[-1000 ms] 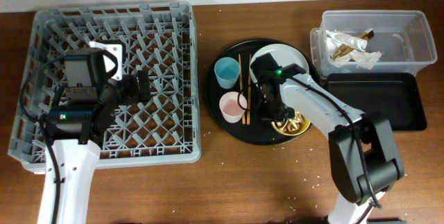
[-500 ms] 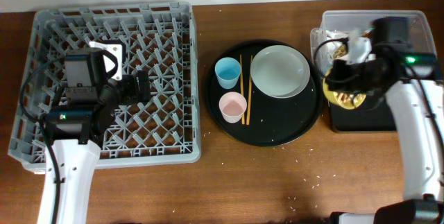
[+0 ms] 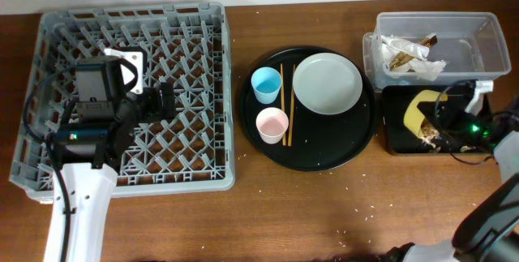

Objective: Sort waste into correct bins and load items into the dishwasher rack
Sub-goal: 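Tip the yellow bowl over the black tray to dump food scraps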

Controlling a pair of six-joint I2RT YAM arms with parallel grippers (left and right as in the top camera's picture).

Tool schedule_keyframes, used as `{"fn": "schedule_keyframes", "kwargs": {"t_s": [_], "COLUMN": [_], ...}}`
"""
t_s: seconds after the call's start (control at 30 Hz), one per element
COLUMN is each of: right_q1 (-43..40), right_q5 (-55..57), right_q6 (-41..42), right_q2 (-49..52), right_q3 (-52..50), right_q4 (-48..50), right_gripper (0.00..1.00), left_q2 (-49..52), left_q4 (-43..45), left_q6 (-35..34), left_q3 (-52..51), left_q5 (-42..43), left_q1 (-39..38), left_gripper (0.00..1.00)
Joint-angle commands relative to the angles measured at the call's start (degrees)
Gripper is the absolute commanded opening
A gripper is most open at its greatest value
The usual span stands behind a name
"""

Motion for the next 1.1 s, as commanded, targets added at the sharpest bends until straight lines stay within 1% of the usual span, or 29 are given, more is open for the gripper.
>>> {"fn": "schedule_keyframes", "kwargs": {"t_s": [0.0,0.1,0.17,0.3,0.37,0.43,0.6,0.67,0.7,0.73,0.77,0.87,1.0,1.07], "right_q1": [-3.21,-6.23,-7.98,-9.53,-9.51,-9.51,-9.51,-9.51,-9.51,-9.51,-9.44,-9.46,-9.38,-6.27], "right_q5": [-17.62,-27.36,-27.63,-27.63,-27.61,-27.61,-27.61,-27.58,-26.58,-24.35,-27.32,-27.61,-27.61,-27.63], "right_q6": [-0.61,-0.59,2.47,3.98,6.08,10.67,24.68,28.74,29.62,32.50,35.45,35.91,39.56,39.45], "right_q2": [2.82,3.17,3.17,3.17,3.17,3.17,3.17,3.17,3.17,3.19,3.17,3.17,2.62,1.33], "right_q3": [-0.28,-0.28,-0.28,-0.28,-0.28,-0.28,-0.26,-0.26,-0.26,-0.26,-0.26,-0.22,-0.22,-0.22], "right_q4": [2.01,2.19,2.14,2.16,2.21,3.45,11.06,12.26,13.35,14.84,16.31,18.95,21.46,22.47], "right_gripper": [0.04,0.04,0.04,0.04,0.04,0.04,0.04,0.04,0.04,0.04,0.04,0.04,0.04,0.04], "left_q2": [0.17,0.17,0.17,0.17,0.17,0.17,0.17,0.17,0.17,0.17,0.17,0.17,0.17,0.17], "left_q4": [0.11,0.11,0.11,0.11,0.11,0.11,0.11,0.11,0.11,0.11,0.11,0.11,0.11,0.11], "left_q6": [0.26,0.26,0.26,0.26,0.26,0.26,0.26,0.26,0.26,0.26,0.26,0.26,0.26,0.26], "left_q3": [1.05,1.05,1.05,1.05,1.05,1.05,1.05,1.05,1.05,1.05,1.05,1.05,1.05,1.05], "left_q5": [0.24,0.24,0.24,0.24,0.24,0.24,0.24,0.24,0.24,0.24,0.24,0.24,0.24,0.24], "left_q1": [-0.26,-0.26,-0.26,-0.26,-0.26,-0.26,-0.26,-0.26,-0.26,-0.26,-0.26,-0.26,-0.26,-0.26], "left_gripper": [0.99,0.99,0.99,0.99,0.99,0.99,0.99,0.99,0.99,0.99,0.99,0.99,0.99,0.99]}}
